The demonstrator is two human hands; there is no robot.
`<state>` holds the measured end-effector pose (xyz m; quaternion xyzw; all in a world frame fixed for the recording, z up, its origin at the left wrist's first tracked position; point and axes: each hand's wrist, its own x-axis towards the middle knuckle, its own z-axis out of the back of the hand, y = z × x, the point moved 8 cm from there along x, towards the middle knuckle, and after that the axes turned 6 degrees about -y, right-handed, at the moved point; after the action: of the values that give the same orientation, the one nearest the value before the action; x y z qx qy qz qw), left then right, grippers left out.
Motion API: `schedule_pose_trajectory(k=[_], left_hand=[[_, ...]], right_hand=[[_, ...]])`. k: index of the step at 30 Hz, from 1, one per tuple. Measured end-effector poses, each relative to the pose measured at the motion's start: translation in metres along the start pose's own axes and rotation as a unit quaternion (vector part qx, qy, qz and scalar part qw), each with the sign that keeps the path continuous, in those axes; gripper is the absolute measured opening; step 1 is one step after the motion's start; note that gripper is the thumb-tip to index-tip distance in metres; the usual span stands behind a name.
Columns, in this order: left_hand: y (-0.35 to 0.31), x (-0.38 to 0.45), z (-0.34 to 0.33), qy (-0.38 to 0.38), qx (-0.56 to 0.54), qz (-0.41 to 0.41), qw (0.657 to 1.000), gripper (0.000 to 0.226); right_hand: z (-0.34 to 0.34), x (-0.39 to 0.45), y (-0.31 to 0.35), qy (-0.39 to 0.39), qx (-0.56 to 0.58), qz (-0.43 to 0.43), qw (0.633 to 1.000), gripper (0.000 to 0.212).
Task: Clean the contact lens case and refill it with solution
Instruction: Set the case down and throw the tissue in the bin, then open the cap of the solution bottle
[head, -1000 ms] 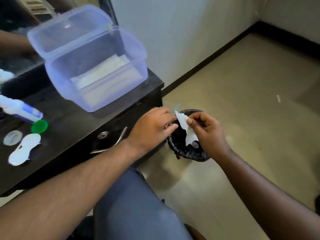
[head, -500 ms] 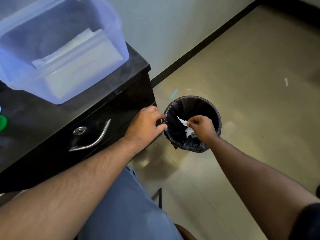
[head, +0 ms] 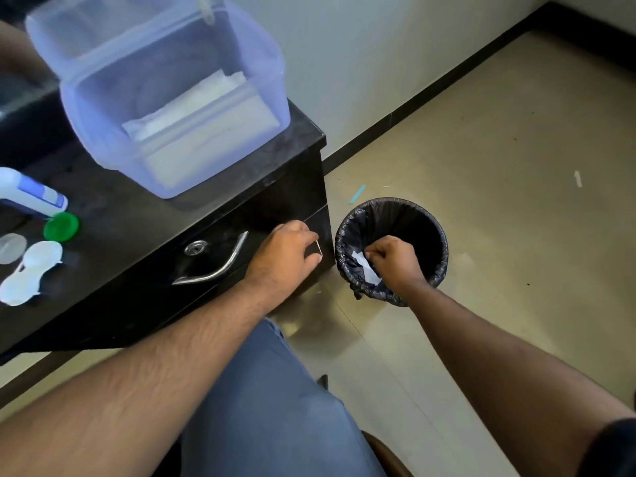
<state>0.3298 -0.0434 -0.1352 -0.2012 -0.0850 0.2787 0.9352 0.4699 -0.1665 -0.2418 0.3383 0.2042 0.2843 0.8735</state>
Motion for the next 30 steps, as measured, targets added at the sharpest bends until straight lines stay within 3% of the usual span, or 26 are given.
schedule_pose_trajectory(k=[9,13,18,26,30], left_hand=[[0.011,-0.065,0.063,-0.099,-0.022,0.025,0.995,0.041],[0.018,-0.107,0.109,-0.165,-0.014,0.029,0.986,0.036],[0.034,-0.156,0.146,-0.186,0.021,0.020,0.982,0.033],[0.072,-0.200,0.219,-0.326,0.019,0.073,0.942,0.020],[0.101,-0.199,0.244,-0.350,0.012,0.146,0.925,0.027]], right_hand=[[-0.017,-0.055,0.138,0.021,0.034,0.185,0.982,0.010],[-0.008,-0.089,0.190,0.003,0.042,0.265,0.963,0.010],[-0.004,-0.134,0.253,0.025,0.013,0.379,0.925,0.006],[-0.010,-0.166,0.333,0.025,0.040,0.461,0.886,0.008],[-0.018,-0.160,0.363,0.029,0.044,0.462,0.885,0.011]])
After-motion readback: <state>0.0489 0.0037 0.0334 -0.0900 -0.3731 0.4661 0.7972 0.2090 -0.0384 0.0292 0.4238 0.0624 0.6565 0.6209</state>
